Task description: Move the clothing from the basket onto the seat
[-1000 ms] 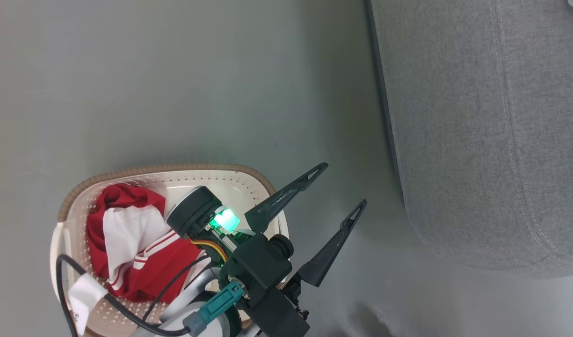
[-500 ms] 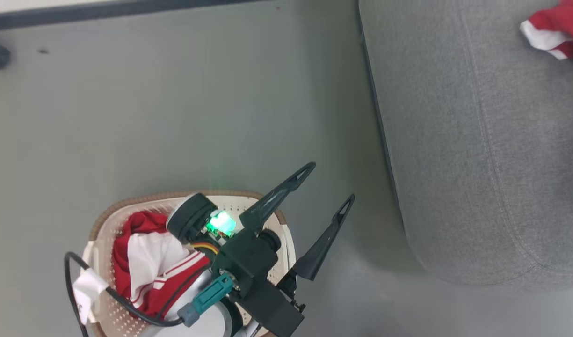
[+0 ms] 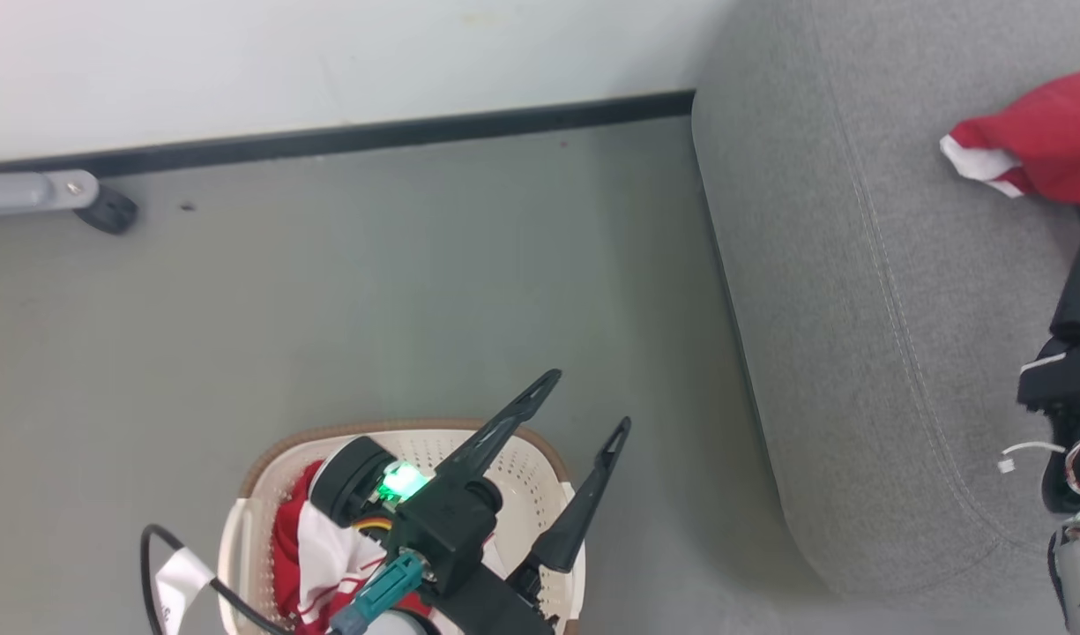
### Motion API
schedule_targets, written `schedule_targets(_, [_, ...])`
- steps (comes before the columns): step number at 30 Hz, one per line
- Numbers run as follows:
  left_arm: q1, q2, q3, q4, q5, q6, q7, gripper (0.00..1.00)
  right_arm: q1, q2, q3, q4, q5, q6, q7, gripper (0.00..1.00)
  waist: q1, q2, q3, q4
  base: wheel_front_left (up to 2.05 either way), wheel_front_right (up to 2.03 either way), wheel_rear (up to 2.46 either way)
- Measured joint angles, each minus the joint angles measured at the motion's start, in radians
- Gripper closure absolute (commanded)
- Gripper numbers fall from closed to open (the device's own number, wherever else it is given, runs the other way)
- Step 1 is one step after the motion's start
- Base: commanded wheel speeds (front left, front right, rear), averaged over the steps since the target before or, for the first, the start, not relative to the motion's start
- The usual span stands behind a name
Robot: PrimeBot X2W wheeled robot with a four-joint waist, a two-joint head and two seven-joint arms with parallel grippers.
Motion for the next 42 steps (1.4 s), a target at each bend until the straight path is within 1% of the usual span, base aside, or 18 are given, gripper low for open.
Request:
schedule_targets(2, [0.016,0.0,0.008,0.009,-0.003,0.01,-0.008,0.0,0.023,0.008,0.011,-0.026,-0.014,0.002,0.0,0.0,0.0,0.0,-0.023,0.009,0.0,0.0,0.0])
schedule_targets(7, [0.053,-0.001,0.046,0.031,-0.018,0.034,-0.028,0.0,0.087,0.038,0.043,-0.082,-0.033,0.017,0.0,0.0,0.0,-0.0001,-0.078,0.031,0.0,0.0,0.0])
schedule_targets(11, [0.088,0.0,0.073,0.05,-0.025,0.043,-0.044,0.0,0.142,0.053,0.061,-0.117,-0.042,0.026,0.0,0.0,0.0,0.0,-0.122,0.048,0.0,0.0,0.0])
schedule_targets(16, [0.13,0.004,0.113,0.065,-0.035,0.059,-0.061,0.0,0.21,0.065,0.08,-0.16,-0.069,0.027,0.0,0.0,-0.0001,0.0,-0.174,0.07,0.0,0.0,0.0])
schedule_targets(20, [0.17,0.006,0.153,0.083,-0.064,0.068,-0.07,0.0,0.258,0.077,0.105,-0.175,-0.079,0.039,0.0,0.0,0.0,0.0001,-0.212,0.085,0.0,0.0,0.0])
schedule_targets(26, [0.216,0.006,0.215,0.114,-0.073,0.069,-0.079,0.0,0.322,0.087,0.141,-0.181,-0.093,0.052,0.0,0.0,0.0001,0.0001,-0.26,0.103,0.0,0.0,0.0])
schedule_targets(29, [0.243,0.005,0.239,0.129,-0.077,0.077,-0.086,0.0,0.346,0.087,0.145,-0.182,-0.093,0.058,0.0,0.0,0.0,0.0001,-0.281,0.109,0.0,0.0,0.0])
schedule_targets(37, [0.311,-0.018,0.308,0.172,-0.081,0.077,-0.095,0.0,0.427,0.09,0.177,-0.201,-0.103,0.06,0.0,0.0,0.0,0.0001,-0.331,0.119,0.0,0.0,0.0])
schedule_targets(42, [0.345,-0.043,0.357,0.207,-0.077,0.077,-0.103,0.0,0.473,0.092,0.189,-0.219,-0.11,0.06,0.0,0.0,0.0001,0.0002,-0.357,0.125,0.0,0.0,0.0])
